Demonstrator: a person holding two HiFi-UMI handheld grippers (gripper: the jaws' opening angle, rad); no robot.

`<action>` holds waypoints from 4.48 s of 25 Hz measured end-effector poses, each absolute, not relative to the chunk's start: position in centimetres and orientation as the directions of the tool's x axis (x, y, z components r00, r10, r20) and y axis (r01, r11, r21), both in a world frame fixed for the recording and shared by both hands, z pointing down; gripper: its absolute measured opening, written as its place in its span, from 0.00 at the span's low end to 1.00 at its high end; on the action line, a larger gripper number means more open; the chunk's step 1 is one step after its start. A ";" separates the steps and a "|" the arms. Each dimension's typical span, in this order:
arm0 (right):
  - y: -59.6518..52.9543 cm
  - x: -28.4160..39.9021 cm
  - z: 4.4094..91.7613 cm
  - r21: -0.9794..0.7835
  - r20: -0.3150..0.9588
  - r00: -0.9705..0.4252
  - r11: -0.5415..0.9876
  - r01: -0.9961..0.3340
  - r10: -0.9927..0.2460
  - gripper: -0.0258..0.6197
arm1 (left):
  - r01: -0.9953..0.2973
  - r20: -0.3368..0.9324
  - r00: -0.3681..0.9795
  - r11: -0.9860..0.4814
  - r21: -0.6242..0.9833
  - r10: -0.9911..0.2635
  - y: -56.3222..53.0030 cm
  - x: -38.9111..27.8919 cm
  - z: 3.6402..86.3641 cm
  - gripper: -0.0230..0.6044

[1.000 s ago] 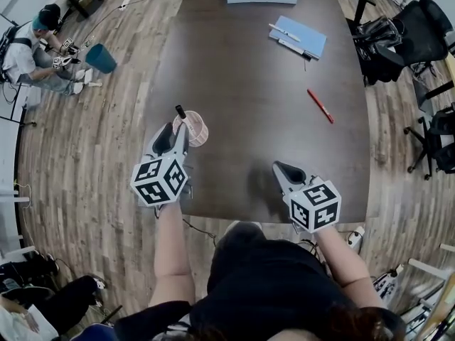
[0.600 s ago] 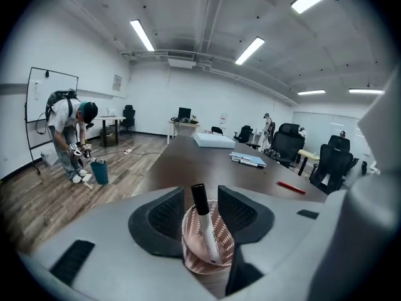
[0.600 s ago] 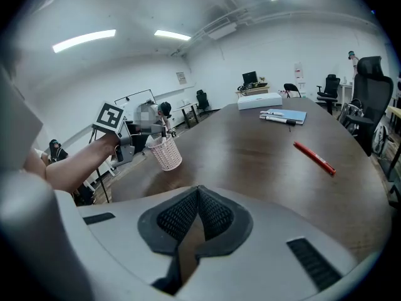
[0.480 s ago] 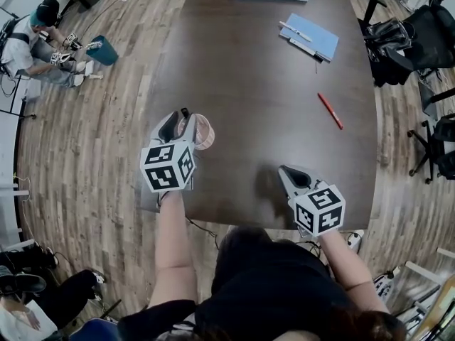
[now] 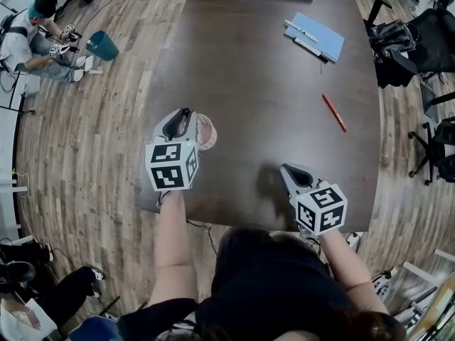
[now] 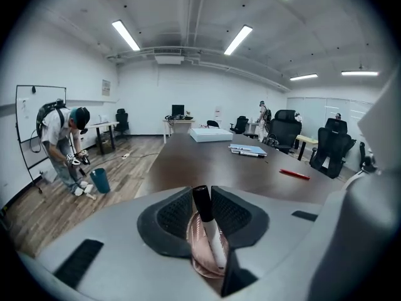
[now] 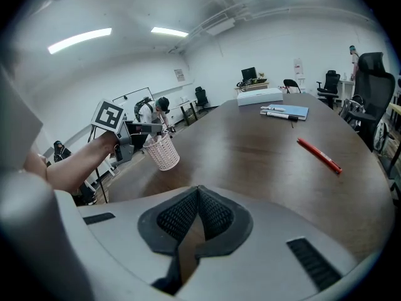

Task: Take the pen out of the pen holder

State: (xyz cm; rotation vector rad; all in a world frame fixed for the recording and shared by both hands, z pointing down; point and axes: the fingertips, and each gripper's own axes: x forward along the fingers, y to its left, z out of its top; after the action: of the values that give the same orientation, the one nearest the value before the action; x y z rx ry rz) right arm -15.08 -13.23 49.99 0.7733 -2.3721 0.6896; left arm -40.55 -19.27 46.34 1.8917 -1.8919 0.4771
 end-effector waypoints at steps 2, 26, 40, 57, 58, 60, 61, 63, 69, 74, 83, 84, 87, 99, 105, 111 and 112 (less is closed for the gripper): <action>-13.1 -14.9 50.2 -0.299 0.630 -0.686 0.701 -0.647 -0.364 0.07 | -0.999 0.506 0.012 0.013 0.045 -0.863 -19.2 -40.4 45.9 0.20; -16.4 -7.7 46.9 -0.303 0.522 -0.760 0.749 -0.589 -0.386 0.07 | -0.990 0.289 0.078 -0.109 -0.092 -0.954 -19.2 -26.9 31.8 0.18; -18.2 0.4 48.3 -0.293 0.560 -0.689 0.667 -0.685 -0.461 0.07 | -0.880 0.620 0.342 -0.472 -0.053 -0.706 -21.1 -12.6 42.6 0.17; -19.3 4.1 50.4 -0.288 0.594 -0.634 0.605 -0.743 -0.496 0.07 | -0.823 0.708 0.439 -0.564 0.069 -0.554 -22.5 -7.3 51.4 0.17; -19.3 4.2 50.5 -0.288 0.595 -0.631 0.602 -0.745 -0.497 0.07 | -0.824 0.709 0.438 -0.563 0.071 -0.552 -22.5 -7.3 51.9 0.17; -19.2 4.7 50.6 -0.289 0.598 -0.627 0.595 -0.750 -0.500 0.07 | -0.824 0.716 0.435 -0.561 0.073 -0.546 -22.6 -7.0 52.9 0.18; -19.2 4.9 50.7 -0.289 0.600 -0.624 0.592 -0.753 -0.500 0.07 | -0.824 0.720 0.434 -0.561 0.076 -0.541 -22.6 -6.9 53.4 0.18; -19.2 5.4 51.1 -0.288 0.607 -0.616 0.584 -0.759 -0.502 0.07 | -0.824 0.729 0.437 -0.560 0.088 -0.528 -22.7 -6.5 54.4 0.18; -19.6 6.2 51.4 -0.290 0.613 -0.606 0.568 -0.770 -0.507 0.07 | -0.817 0.765 0.425 -0.569 0.095 -0.484 -22.8 -5.8 56.5 0.18; -19.5 6.7 51.7 -0.295 0.615 -0.599 0.556 -0.777 -0.512 0.07 | -0.800 0.800 0.393 -0.598 0.053 -0.454 -22.2 -5.5 57.9 0.18; -19.6 6.5 51.4 -0.297 0.612 -0.606 0.562 -0.772 -0.509 0.07 | -0.820 0.778 0.433 -0.558 0.128 -0.456 -21.9 -5.5 57.4 0.27; -19.6 6.5 51.3 -0.296 0.611 -0.607 0.564 -0.771 -0.508 0.07 | -0.823 0.773 0.436 -0.552 0.135 -0.461 -21.9 -5.6 57.3 0.27; -19.8 6.3 51.2 -0.294 0.609 -0.610 0.569 -0.768 -0.508 0.07 | -0.832 0.762 0.437 -0.538 0.140 -0.478 -21.9 -5.9 56.8 0.27; -20.4 5.7 50.3 -0.287 0.595 -0.612 0.573 -0.767 -0.521 0.07 | -0.911 0.595 0.410 -0.341 0.232 -0.691 -21.2 -9.7 51.0 0.17; -21.1 5.3 49.0 -0.275 0.574 -0.618 0.584 -0.764 -0.538 0.07 | -0.930 0.522 0.357 -0.244 0.276 -0.774 -20.0 -12.1 48.3 0.13; -21.2 4.8 47.4 -0.259 0.548 -0.627 0.600 -0.757 -0.554 0.07 | -0.936 0.467 0.308 -0.176 0.305 -0.829 -18.1 -14.3 46.0 0.11; -21.1 4.7 47.2 -0.257 0.544 -0.628 0.602 -0.756 -0.557 0.07 | -0.937 0.462 0.301 -0.168 0.306 -0.834 -17.8 -14.6 45.8 0.11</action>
State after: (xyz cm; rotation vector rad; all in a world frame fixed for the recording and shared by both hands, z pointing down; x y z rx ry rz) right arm 4.72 -21.15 47.19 1.0495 -2.4203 0.6627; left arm -14.57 -17.79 45.80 2.0404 -1.5701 0.2516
